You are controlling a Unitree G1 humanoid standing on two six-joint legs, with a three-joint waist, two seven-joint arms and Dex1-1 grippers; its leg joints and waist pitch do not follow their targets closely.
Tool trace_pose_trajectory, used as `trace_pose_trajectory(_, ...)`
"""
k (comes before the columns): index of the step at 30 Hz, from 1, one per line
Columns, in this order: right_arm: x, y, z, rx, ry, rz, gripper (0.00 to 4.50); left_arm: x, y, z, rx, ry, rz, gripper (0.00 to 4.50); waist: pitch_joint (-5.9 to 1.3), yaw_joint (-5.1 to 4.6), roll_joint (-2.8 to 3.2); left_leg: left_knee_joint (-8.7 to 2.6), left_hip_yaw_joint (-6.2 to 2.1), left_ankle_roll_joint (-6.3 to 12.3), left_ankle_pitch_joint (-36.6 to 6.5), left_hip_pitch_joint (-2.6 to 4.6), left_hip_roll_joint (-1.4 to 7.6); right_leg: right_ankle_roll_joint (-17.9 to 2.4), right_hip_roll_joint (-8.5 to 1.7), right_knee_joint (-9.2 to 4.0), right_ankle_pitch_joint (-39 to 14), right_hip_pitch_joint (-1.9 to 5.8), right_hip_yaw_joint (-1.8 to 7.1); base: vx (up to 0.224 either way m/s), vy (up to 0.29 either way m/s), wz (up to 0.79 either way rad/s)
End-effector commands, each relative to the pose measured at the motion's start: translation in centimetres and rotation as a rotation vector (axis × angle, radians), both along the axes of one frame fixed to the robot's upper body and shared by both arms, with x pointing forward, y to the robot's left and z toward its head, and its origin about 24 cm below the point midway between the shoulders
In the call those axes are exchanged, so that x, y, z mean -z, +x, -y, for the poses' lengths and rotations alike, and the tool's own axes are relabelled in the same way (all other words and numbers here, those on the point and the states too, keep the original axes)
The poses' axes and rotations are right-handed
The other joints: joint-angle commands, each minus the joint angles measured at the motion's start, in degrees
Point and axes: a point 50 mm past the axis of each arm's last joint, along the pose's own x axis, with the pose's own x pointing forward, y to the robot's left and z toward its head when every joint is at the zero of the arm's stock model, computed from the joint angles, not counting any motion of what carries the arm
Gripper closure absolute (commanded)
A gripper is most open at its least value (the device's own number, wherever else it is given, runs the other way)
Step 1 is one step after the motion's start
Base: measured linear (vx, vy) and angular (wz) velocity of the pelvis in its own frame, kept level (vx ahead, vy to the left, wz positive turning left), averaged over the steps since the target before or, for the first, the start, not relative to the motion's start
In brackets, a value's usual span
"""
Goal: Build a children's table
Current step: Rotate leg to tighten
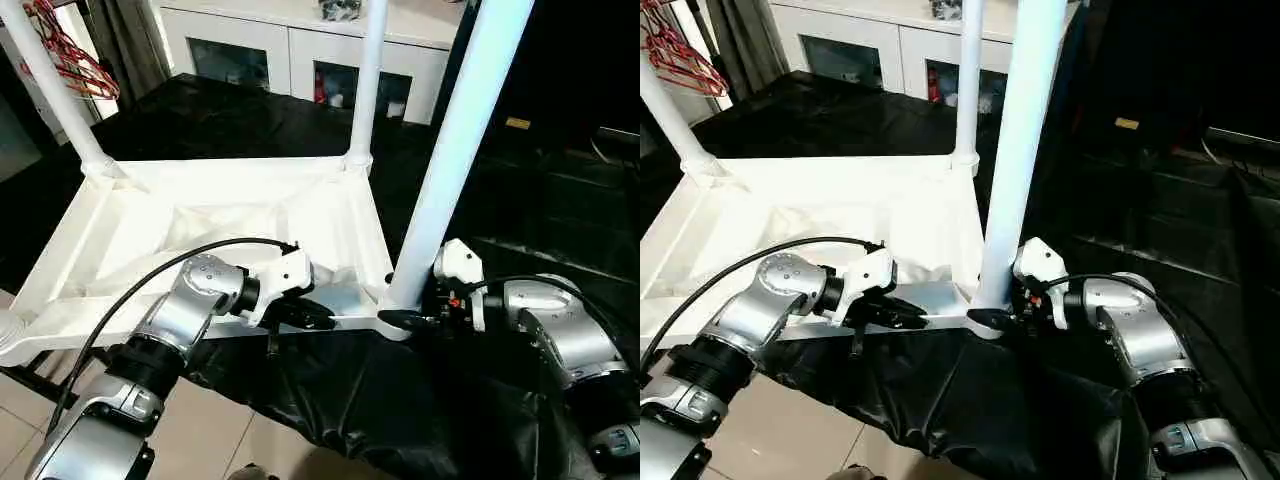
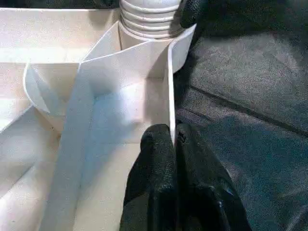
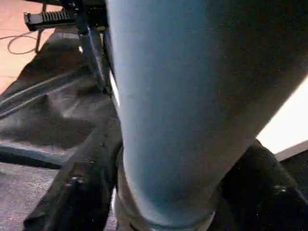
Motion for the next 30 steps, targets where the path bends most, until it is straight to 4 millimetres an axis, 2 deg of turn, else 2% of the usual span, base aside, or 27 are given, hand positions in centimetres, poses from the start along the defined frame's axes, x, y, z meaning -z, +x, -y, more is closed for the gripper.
trace_pose_trajectory(1, 0.0, -0.2, 0.2, -0.002, -0.016, -0.006, 1.8, -0.5, -0.4, 0.6, 0.057, -0.026, 0.004, 4.5, -3.93, 0.04, -0.37, -3.95, -1.37, 5.69, -4.9, 0.52, 4.5, -17.2, -4.37, -3.5, -0.4, 3.31, 2.95, 0.0, 0.0, 0.0)
trace_pose_trajectory(6, 0.6, -0.5, 0.1, 0.027, 0.006, -0.028, 1.89, -0.4, 0.2, 0.8, -0.014, -0.039, 0.024, 4.5, -3.93, 0.06, -0.47, -3.88, -1.35, 5.84, -4.8, 0.49, 4.42, -17.2, -4.37, -3.55, -0.2, 3.35, 2.94, 0.0, 0.0, 0.0)
trace_pose_trajectory(7, 1.0, -0.4, 0.0, 0.075, 0.014, -0.028, 1.9, -0.3, 0.7, 1.1, -0.079, -0.034, 0.041, 4.5, -3.89, 0.02, -0.5, -3.91, -1.32, 5.82, -4.8, 0.51, 4.42, -17.1, -4.37, -3.64, -0.5, 3.32, 2.98, 0.0, 0.0, 0.0)
trace_pose_trajectory(8, 1.2, -0.1, -0.1, 0.131, 0.02, -0.018, 1.9, -0.2, 1.3, 1.3, -0.136, -0.037, 0.055, 4.5, -3.69, -0.07, -0.46, -4.0, -1.26, 5.39, -5.7, 0.63, 4.36, -16.9, -4.3, -3.98, -2.0, 3.09, 3.04, 0.0, 0.0, 0.0)
trace_pose_trajectory(10, 1.7, 0.4, -0.4, 0.209, 0.036, -0.011, 1.91, -0.2, 2.0, 1.8, -0.212, -0.046, 0.07, 4.5, -3.62, -0.08, -0.57, -4.3, -1.38, 3.47, -8.3, 0.87, 4.2, -15.8, -4.49, -4.58, -7.3, 3.21, 3.02, 0.0, 0.0, 0.0)
trace_pose_trajectory(12, 2.5, 1.0, -1.0, 0.33, 0.046, -0.012, 1.91, -0.2, 2.8, 2.8, -0.307, -0.045, 0.094, 4.5, -3.41, -0.2, -0.36, -4.5, -1.42, 2.26, -10.1, 0.95, 4.16, -14.9, -4.44, -5.0, -10.4, 3.04, 3.05, 0.0, 0.0, 0.0)
trace_pose_trajectory(14, 2.9, 1.3, -1.5, 0.395, 0.051, -0.013, 1.91, -0.2, 3.2, 3.4, -0.356, -0.042, 0.108, 4.5, -3.41, -0.35, -0.51, -4.71, -1.52, 1.22, -11.2, 1.03, 4.05, -13.8, -4.45, -5.29, -13.0, 3.06, 3.06, 0.0, 0.0, 0.0)
trace_pose_trajectory(15, 3.3, 1.6, -2.0, 0.448, 0.06, -0.018, 1.91, -0.2, 3.5, 3.9, -0.39, -0.042, 0.109, 4.5, -3.46, -0.35, -0.29, -4.73, -1.55, 0.97, -11.0, 0.95, 4.03, -13.2, -4.48, -5.28, -13.1, 3.06, 3.1, 0.0, 0.0, 0.0)
trace_pose_trajectory(16, 3.6, 1.7, -2.4, 0.49, 0.065, -0.026, 1.91, -0.1, 3.6, 4.3, -0.414, -0.042, 0.111, 4.5, -3.5, -0.41, -0.45, -4.79, -1.64, 0.96, -10.9, 0.9, 4.1, -13.1, -4.48, -5.28, -12.2, 3.09, 3.12, 0.0, 0.0, 0.0)
trace_pose_trajectory(19, 4.8, 2.5, -4.1, 0.674, 0.025, -0.041, 1.91, -0.2, 3.9, 6.2, -0.47, -0.061, 0.107, 4.5, -3.47, -0.69, -0.1, -4.91, -1.66, 0.59, -10.7, 0.92, 4.02, -13.2, -4.28, -5.13, -10.9, 2.94, 3.1, 0.0, 0.0, 0.0)
trace_pose_trajectory(21, 4.9, 2.7, -4.8, 0.713, 0.02, -0.042, 1.91, -0.3, 4.0, 6.8, -0.478, -0.069, 0.106, 4.5, -3.51, -1.09, -0.19, -5.0, -1.74, -0.12, -11.2, 0.85, 3.87, -12.9, -4.36, -5.22, -11.3, 3.1, 3.03, 0.0, 0.0, 0.0)
trace_pose_trajectory(23, 4.4, 3.1, -6.5, 0.713, 0.074, -0.028, 1.91, -0.3, 3.7, 7.7, -0.43, -0.073, 0.109, 4.5, -3.53, -1.19, -0.07, -4.94, -1.6, 0.54, -11.4, 0.94, 3.88, -13.0, -4.44, -5.34, -10.6, 2.98, 3.18, 0.0, 0.0, 0.0)
trace_pose_trajectory(24, 4.4, 3.1, -6.6, 0.711, 0.08, -0.027, 1.91, -0.3, 3.6, 7.7, -0.425, -0.072, 0.11, 4.5, -3.62, -1.21, -0.12, -5.02, -1.69, 0.95, -10.6, 0.75, 3.86, -12.9, -4.43, -5.21, -9.5, 3.34, 3.07, 0.0, 0.0, 0.0)
trace_pose_trajectory(25, 4.0, 3.2, -7.1, 0.696, 0.115, -0.028, 1.56, -0.3, 3.6, 7.8, -0.413, -0.069, 0.114, 4.5, -3.57, -1.22, -0.02, -5.06, -1.65, 1.4, -10.5, 0.76, 3.9, -12.9, -4.44, -5.27, -9.0, 3.3, 3.05, 0.0, 0.0, 0.0)
trace_pose_trajectory(27, 3.8, 3.2, -7.3, 0.682, 0.133, -0.029, 1.21, -0.3, 3.6, 7.8, -0.409, -0.067, 0.117, 4.5, -3.62, -1.19, 0.01, -5.1, -1.63, 1.79, -10.1, 0.83, 3.98, -13.1, -4.47, -5.28, -8.3, 3.38, 3.01, 0.0, 0.0, 0.0)
trace_pose_trajectory(28, 3.4, 3.4, -7.2, 0.661, 0.146, -0.024, 1.19, -0.4, 3.5, 7.6, -0.384, -0.07, 0.127, 4.5, -3.59, -1.27, -0.13, -5.15, -1.66, 2.11, -9.9, 0.75, 4.03, -13.2, -4.45, -5.24, -7.9, 3.46, 2.99, 0.0, 0.0, 0.0)
trace_pose_trajectory(30, 2.8, 3.5, -6.6, 0.63, 0.138, 0.003, 0.93, -0.5, 3.3, 7.2, -0.333, -0.08, 0.133, 4.5, -3.62, -1.27, 0.05, -5.16, -1.68, 2.34, -10.1, 0.79, 4.13, -13.6, -4.5, -5.2, -7.6, 3.44, 3.0, 0.0, 0.0, 0.0)
